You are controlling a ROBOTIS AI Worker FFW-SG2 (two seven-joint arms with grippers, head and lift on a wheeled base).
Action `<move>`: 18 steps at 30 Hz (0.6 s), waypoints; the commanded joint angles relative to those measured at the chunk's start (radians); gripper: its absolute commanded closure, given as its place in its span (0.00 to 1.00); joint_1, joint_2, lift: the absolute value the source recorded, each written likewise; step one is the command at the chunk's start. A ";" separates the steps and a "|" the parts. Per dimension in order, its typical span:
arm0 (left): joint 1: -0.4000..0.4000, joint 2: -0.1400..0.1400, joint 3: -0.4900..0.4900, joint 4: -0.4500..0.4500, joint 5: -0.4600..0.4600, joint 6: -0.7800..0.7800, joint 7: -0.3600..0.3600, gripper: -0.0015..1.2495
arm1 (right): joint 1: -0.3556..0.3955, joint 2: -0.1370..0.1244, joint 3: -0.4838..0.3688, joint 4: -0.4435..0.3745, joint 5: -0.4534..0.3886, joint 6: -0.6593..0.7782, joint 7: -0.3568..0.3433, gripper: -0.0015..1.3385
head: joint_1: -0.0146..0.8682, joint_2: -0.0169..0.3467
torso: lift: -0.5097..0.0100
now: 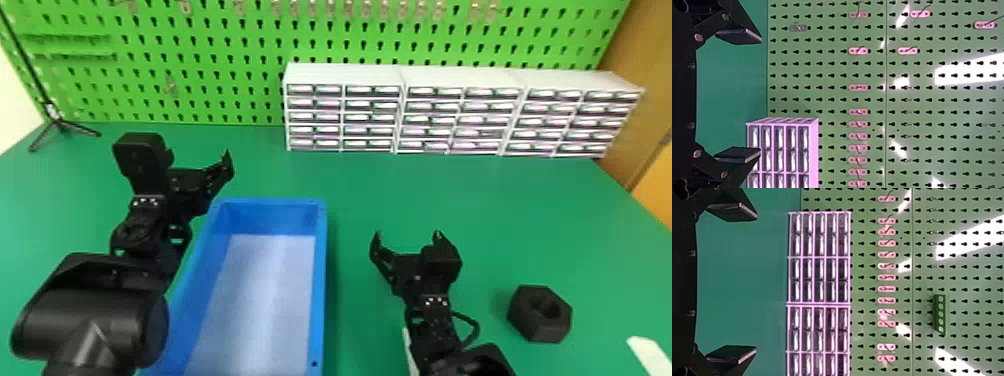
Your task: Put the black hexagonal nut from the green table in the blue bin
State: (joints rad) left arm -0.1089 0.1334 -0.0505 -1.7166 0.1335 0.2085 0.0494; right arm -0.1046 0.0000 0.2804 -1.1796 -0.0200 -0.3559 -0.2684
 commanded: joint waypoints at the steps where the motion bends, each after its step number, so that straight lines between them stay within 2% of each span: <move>1: 0.000 0.000 0.000 0.000 0.003 -0.001 0.000 0.21 | 0.000 0.001 0.000 -0.002 -0.002 0.000 0.000 0.09 | 0.79 0.12 | 0.80; 18: 0.000 0.000 0.001 0.000 0.005 0.000 0.000 0.21 | 0.008 0.001 0.005 -0.012 -0.009 0.000 0.000 0.09 | 0.79 0.12 | 0.80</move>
State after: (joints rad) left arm -0.1092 0.1334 -0.0505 -1.7169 0.1381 0.2084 0.0496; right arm -0.1000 0.0000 0.2844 -1.1868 -0.0288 -0.3559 -0.2684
